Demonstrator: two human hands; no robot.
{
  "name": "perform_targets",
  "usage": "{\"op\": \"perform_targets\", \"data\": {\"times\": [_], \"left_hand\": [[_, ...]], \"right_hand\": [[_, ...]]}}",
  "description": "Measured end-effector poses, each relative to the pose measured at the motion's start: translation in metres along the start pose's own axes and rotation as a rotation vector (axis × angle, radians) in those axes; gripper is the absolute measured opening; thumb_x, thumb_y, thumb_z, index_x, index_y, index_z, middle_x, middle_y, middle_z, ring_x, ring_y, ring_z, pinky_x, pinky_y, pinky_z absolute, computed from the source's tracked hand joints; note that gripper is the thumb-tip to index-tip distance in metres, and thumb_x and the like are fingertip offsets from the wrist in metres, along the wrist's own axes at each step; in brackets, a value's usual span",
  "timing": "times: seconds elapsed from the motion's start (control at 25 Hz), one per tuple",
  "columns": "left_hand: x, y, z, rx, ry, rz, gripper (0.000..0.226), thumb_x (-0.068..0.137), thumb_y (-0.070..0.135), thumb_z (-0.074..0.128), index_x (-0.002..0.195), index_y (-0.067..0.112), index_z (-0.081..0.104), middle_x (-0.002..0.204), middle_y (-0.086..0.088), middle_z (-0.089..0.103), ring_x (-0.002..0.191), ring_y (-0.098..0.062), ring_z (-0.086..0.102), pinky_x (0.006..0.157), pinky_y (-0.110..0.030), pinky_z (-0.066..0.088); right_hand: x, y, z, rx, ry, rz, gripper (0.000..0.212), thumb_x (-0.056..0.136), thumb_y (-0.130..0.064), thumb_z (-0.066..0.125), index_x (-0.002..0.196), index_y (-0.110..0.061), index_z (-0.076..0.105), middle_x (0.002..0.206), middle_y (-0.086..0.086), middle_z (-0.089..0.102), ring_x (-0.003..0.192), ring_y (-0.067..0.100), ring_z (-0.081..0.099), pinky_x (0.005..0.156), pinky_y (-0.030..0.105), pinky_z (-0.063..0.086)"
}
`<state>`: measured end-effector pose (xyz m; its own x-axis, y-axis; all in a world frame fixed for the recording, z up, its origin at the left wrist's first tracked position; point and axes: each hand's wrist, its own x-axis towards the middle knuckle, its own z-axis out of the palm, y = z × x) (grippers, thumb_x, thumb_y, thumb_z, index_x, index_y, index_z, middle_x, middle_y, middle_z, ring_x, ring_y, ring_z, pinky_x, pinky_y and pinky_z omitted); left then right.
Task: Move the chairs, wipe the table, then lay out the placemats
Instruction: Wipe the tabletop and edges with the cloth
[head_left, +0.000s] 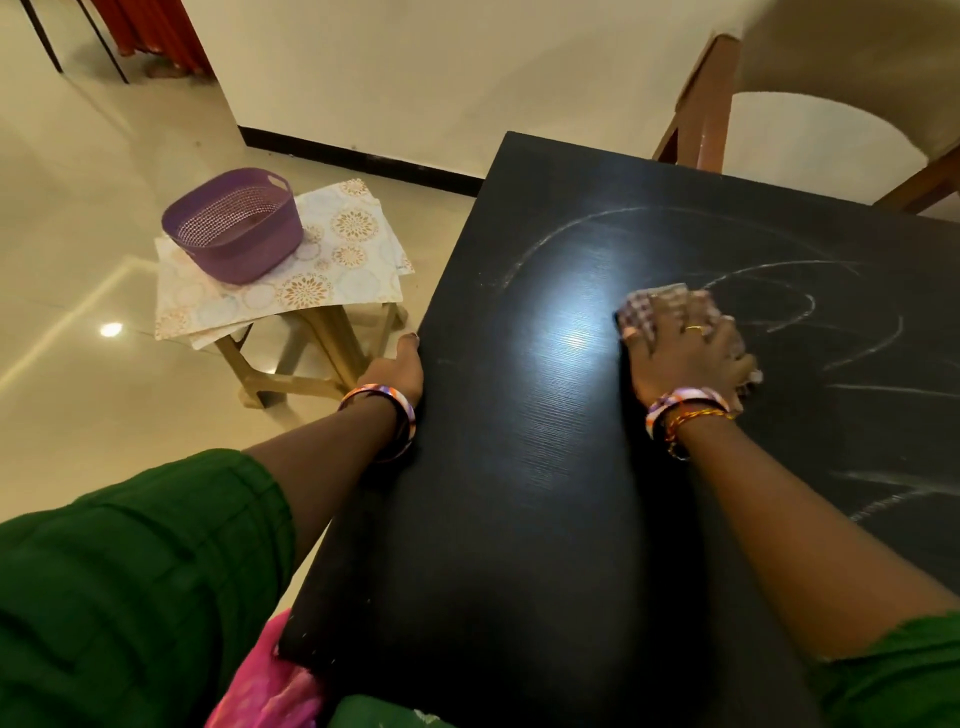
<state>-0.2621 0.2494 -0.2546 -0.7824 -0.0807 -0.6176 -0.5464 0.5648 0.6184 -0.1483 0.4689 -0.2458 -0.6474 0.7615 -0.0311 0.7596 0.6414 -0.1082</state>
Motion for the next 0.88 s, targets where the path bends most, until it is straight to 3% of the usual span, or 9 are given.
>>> {"op": "perform_targets", "data": {"times": [0.12,0.24,0.36,0.52,0.64,0.8,0.88], "left_hand": [[0.0,0.001,0.0,-0.024,-0.025,-0.014,0.069,0.094,0.054,0.026,0.132,0.0,0.047,0.115,-0.017,0.051,0.098,-0.029,0.048,0.093,-0.035,0.036],[0.002,0.0,0.0,-0.015,-0.043,0.012,0.069,0.094,0.053,0.025,0.133,0.0,0.046,0.126,-0.019,0.052,0.113,-0.034,0.05,0.102,-0.038,0.036],[0.005,-0.001,-0.001,-0.052,-0.067,-0.02,0.071,0.092,0.056,0.025,0.132,0.002,0.046,0.121,-0.017,0.052,0.11,-0.031,0.05,0.101,-0.037,0.036],[0.006,-0.001,0.0,-0.041,-0.09,-0.03,0.068,0.095,0.054,0.025,0.135,0.002,0.044,0.129,-0.018,0.05,0.115,-0.033,0.048,0.099,-0.037,0.035],[0.008,-0.001,-0.001,-0.009,-0.079,-0.024,0.066,0.095,0.053,0.023,0.13,0.003,0.048,0.117,-0.017,0.052,0.105,-0.032,0.05,0.096,-0.037,0.037],[0.01,-0.002,0.002,0.06,-0.064,0.046,0.067,0.096,0.05,0.017,0.131,0.002,0.049,0.135,-0.02,0.05,0.12,-0.034,0.048,0.101,-0.037,0.035],[0.011,-0.003,0.001,0.064,-0.058,0.039,0.067,0.096,0.05,0.017,0.129,0.003,0.05,0.133,-0.02,0.051,0.117,-0.034,0.049,0.102,-0.038,0.036]], "right_hand": [[-0.046,-0.054,0.013,-0.026,-0.012,-0.356,0.06,0.093,-0.053,0.032,0.148,-0.029,0.022,0.157,0.007,0.019,0.143,0.036,0.012,0.11,0.056,0.014],[-0.067,-0.094,0.021,-0.012,-0.056,-0.626,0.056,0.092,-0.054,0.028,0.145,-0.038,0.025,0.158,-0.001,0.016,0.144,0.034,0.012,0.109,0.056,0.016],[-0.014,-0.109,0.022,-0.006,-0.062,-0.551,0.055,0.096,-0.051,0.028,0.148,-0.037,0.018,0.159,-0.006,0.011,0.145,0.031,0.01,0.11,0.056,0.015],[0.041,-0.111,0.011,0.02,-0.087,-0.357,0.057,0.097,-0.048,0.03,0.149,-0.032,0.015,0.16,0.0,0.01,0.144,0.036,0.009,0.111,0.059,0.013],[0.011,-0.118,0.014,-0.016,-0.082,-0.452,0.057,0.096,-0.048,0.032,0.149,-0.033,0.016,0.159,0.002,0.009,0.144,0.036,0.008,0.11,0.058,0.014],[-0.036,-0.13,0.024,-0.038,-0.058,-0.708,0.054,0.095,-0.05,0.032,0.146,-0.039,0.02,0.159,-0.005,0.01,0.145,0.031,0.008,0.11,0.055,0.015],[-0.008,-0.141,0.025,-0.025,-0.058,-0.692,0.053,0.096,-0.05,0.03,0.147,-0.038,0.02,0.159,-0.005,0.012,0.145,0.03,0.009,0.11,0.055,0.015]]}}
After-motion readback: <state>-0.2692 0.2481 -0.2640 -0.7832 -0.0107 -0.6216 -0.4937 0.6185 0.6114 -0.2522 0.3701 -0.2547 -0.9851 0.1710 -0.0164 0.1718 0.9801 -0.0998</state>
